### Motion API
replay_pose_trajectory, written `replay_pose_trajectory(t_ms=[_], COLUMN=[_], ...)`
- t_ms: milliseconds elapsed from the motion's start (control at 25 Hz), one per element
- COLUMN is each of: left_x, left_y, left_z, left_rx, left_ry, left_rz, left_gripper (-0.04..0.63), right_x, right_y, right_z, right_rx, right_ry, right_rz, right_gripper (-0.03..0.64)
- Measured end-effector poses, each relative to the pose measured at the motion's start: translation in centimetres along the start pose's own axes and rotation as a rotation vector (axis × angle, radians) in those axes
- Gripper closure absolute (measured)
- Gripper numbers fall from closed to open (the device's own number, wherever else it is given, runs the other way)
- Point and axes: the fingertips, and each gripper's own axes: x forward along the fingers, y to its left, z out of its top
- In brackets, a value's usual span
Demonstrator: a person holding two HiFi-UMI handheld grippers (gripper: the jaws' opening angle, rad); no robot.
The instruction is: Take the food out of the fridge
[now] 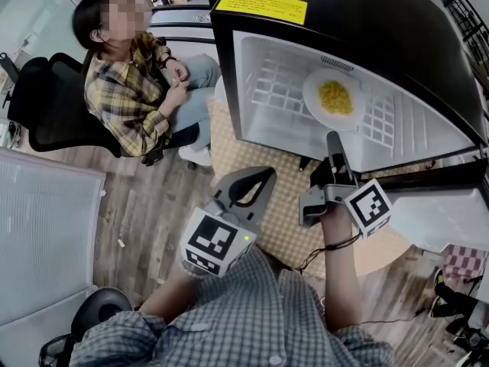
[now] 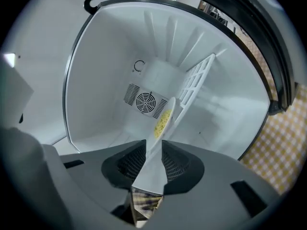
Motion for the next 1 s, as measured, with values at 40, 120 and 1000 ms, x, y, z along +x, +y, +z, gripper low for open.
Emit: replay_pose_trajectory(t_ms=[40, 120, 1000], left_x=[0.0, 0.0, 0.8], left_y=[0.1, 0.2, 0.3], left_z=[0.0, 0.0, 0.0], left_rx=[-0.001, -0.004, -0.027], left_ry=[0.000, -0.001, -0.006], left_rz=[0.002, 0.006, 0.018], left_gripper=[0.589, 0.589, 0.589], right_x=[0.2, 0.6, 1.9], right_y=[-0.1, -0.4, -1.4], right_z=[0.2, 0.4, 1.8], right_rx=[0.021, 0.066, 0.136], right_ry=[-0.006, -0.014, -0.017], right_rz=[0.001, 0.002, 0.010], right_gripper=[0.546, 0.545, 0.577])
